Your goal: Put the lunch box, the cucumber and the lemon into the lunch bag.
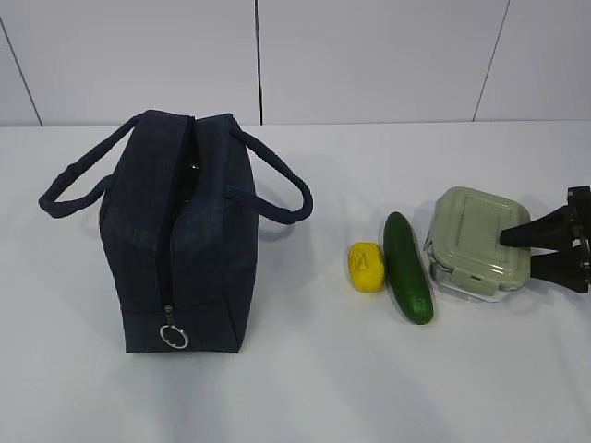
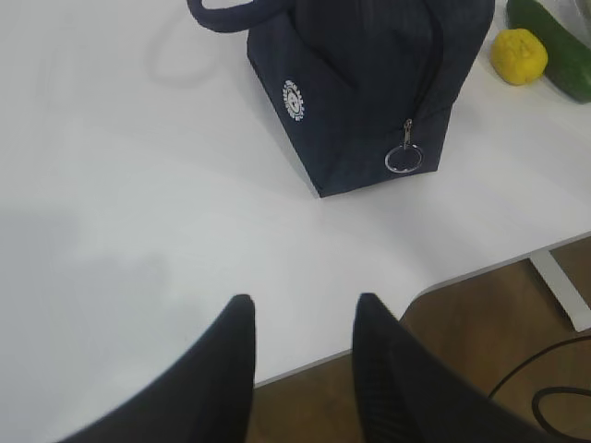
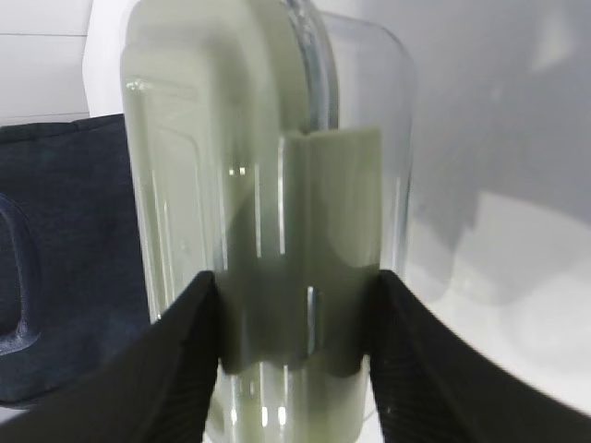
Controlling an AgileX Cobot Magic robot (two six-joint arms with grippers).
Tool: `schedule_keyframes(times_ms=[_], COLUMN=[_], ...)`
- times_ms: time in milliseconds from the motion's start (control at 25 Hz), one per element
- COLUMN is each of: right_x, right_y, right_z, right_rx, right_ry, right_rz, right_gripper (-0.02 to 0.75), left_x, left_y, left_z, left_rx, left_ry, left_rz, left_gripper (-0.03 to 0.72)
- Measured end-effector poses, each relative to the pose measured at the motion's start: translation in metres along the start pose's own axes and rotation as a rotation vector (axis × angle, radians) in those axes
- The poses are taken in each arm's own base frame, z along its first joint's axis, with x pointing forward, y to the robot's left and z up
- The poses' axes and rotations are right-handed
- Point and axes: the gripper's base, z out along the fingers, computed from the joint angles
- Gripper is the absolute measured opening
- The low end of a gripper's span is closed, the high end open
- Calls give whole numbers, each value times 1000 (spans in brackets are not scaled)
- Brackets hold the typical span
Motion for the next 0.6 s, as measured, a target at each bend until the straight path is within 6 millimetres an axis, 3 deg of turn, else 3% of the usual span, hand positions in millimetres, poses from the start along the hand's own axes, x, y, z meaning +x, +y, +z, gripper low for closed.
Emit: schedule_keyframes(times_ms=[200, 600], right_x=[0, -2], right_y=[1, 26], right_z=[0, -14], right_rx=[0, -4], right_ry=[-1, -37], right_rz=[6, -47], right_gripper=[356, 355], left_x=[-2, -6], left_y=[1, 1], left_z=[2, 7], left_rx=[1, 18], left_ry=[14, 28], left_rz=[-5, -26], left_gripper=[238, 239])
